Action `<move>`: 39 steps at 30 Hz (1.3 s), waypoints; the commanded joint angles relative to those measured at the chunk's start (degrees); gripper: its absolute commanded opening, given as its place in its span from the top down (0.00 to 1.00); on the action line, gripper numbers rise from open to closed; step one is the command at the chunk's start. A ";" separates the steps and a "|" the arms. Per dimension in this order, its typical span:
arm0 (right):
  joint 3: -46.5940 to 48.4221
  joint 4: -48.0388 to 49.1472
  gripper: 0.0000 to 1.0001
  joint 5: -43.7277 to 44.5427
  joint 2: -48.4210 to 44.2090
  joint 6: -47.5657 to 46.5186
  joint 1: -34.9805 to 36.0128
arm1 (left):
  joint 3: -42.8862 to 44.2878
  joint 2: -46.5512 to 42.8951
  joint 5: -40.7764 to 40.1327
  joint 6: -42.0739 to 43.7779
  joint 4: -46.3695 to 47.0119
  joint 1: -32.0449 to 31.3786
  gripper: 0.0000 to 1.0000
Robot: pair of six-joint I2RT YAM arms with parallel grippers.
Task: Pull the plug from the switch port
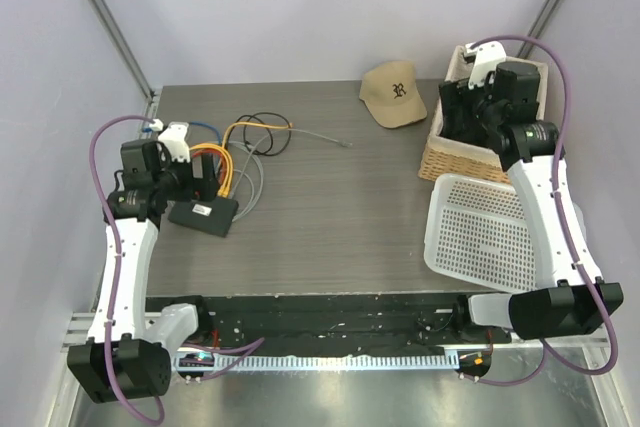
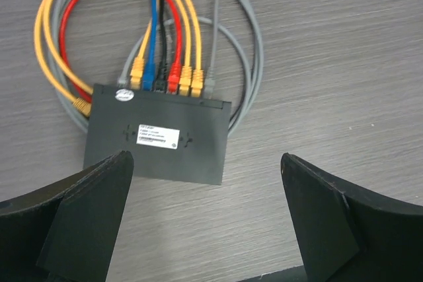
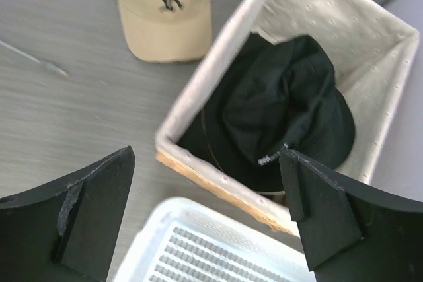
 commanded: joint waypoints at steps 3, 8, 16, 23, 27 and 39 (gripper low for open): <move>3.97 1.95 0.00 -14.43 3.38 9.93 0.51 | 0.47 -3.18 -5.81 2.97 -4.54 0.95 0.00; 4.14 7.48 0.00 -40.55 8.21 15.92 1.65 | 10.20 1.11 -4.77 8.00 -14.71 1.21 0.00; 8.84 -9.55 0.25 -29.88 20.88 1.00 25.80 | 18.32 4.57 -2.38 8.79 -20.56 1.21 0.00; -7.44 -11.32 0.87 -21.02 19.48 7.39 22.50 | 11.64 -0.36 -3.44 9.67 -19.05 1.12 0.00; -14.29 -11.93 0.99 -13.88 14.83 8.46 20.73 | 7.69 -1.42 -3.18 10.11 -18.97 1.12 0.00; -18.63 -6.42 0.82 -15.08 10.33 8.97 19.76 | 3.53 6.47 -8.89 10.64 -11.94 1.21 0.00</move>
